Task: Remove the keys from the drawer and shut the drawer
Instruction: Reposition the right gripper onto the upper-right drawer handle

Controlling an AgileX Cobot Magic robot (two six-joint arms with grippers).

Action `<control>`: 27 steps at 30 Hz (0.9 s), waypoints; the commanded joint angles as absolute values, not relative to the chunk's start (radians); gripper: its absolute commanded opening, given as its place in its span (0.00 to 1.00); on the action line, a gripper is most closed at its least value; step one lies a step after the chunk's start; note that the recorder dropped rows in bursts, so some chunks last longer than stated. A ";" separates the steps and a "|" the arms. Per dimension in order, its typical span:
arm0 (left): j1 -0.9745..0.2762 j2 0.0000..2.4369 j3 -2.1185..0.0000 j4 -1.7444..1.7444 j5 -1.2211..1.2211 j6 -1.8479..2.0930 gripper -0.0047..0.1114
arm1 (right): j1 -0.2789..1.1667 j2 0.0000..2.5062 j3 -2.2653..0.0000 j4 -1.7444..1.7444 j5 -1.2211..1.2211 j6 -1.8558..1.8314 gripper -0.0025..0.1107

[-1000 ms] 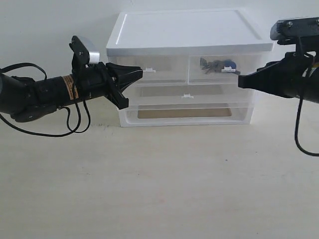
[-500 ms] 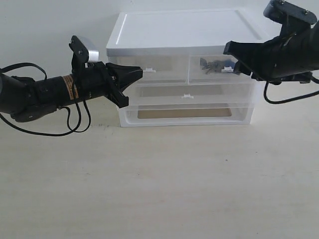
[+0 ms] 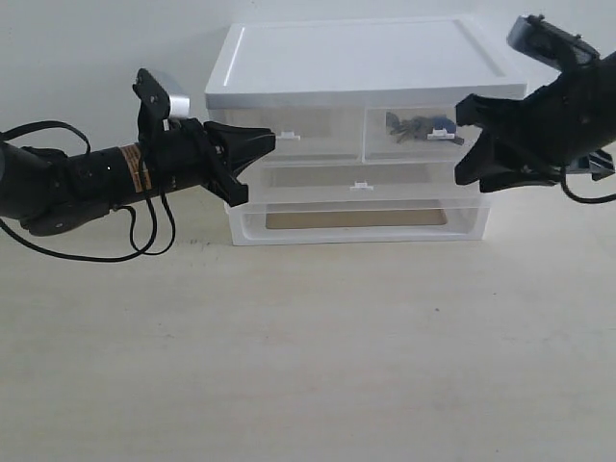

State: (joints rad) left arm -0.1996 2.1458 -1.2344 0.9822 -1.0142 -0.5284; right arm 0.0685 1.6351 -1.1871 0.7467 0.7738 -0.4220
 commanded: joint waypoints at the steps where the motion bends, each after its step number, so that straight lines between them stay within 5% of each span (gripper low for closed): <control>1: -0.195 2.153 -1.256 0.853 -0.916 -0.547 0.08 | -0.003 1.627 -1.196 0.980 0.806 -0.541 0.26; 7: -0.195 2.153 -1.256 0.856 -0.914 -0.551 0.08 | 0.000 1.655 -1.196 1.095 0.653 -0.518 0.26; 27: -0.195 2.153 -1.256 0.856 -0.914 -0.551 0.08 | 0.000 1.865 -1.196 1.615 0.705 -0.889 0.26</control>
